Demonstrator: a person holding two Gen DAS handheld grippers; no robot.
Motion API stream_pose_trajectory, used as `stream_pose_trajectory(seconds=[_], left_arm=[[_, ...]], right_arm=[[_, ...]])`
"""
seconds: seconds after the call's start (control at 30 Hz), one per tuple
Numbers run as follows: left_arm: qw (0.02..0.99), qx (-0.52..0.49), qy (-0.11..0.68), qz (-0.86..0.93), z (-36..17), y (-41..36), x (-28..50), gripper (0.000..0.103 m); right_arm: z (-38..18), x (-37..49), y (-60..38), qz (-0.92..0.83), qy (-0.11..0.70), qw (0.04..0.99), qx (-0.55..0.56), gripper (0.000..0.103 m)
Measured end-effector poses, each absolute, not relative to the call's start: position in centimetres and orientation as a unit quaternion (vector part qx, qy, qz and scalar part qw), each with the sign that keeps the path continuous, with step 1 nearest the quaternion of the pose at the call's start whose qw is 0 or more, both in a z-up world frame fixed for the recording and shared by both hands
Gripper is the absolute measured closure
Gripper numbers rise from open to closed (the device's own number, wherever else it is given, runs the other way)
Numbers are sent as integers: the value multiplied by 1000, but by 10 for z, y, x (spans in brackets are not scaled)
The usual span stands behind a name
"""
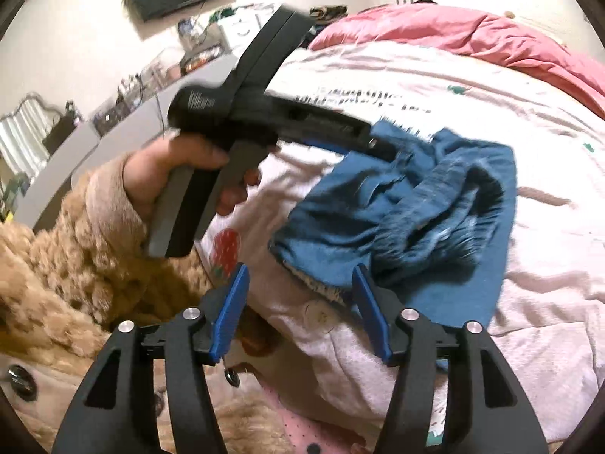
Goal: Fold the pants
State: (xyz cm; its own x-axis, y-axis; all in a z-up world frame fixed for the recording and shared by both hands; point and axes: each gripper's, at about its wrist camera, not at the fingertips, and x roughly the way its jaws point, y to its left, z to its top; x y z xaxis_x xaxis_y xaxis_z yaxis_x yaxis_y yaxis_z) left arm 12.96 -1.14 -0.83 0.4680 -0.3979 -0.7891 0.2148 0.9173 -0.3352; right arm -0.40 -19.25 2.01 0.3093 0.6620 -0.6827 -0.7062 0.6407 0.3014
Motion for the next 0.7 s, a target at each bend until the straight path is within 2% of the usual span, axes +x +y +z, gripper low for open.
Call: stream_pose_trajectory(seconds=[0.23, 0.3, 0.53, 0.7], left_arm=[[866, -91, 456, -184, 17, -12, 117, 35], [871, -88, 447, -182, 25, -11, 113, 32], [889, -95, 422, -150, 44, 3, 99, 13], [890, -101, 428, -123, 37, 14, 91, 12]], right_arm=[[43, 4, -213, 390, 369, 843, -18, 37], [49, 5, -221, 367, 353, 860, -21, 26], [54, 28, -255, 299, 337, 893, 2, 26], [41, 47, -272, 260, 357, 897, 30, 26]])
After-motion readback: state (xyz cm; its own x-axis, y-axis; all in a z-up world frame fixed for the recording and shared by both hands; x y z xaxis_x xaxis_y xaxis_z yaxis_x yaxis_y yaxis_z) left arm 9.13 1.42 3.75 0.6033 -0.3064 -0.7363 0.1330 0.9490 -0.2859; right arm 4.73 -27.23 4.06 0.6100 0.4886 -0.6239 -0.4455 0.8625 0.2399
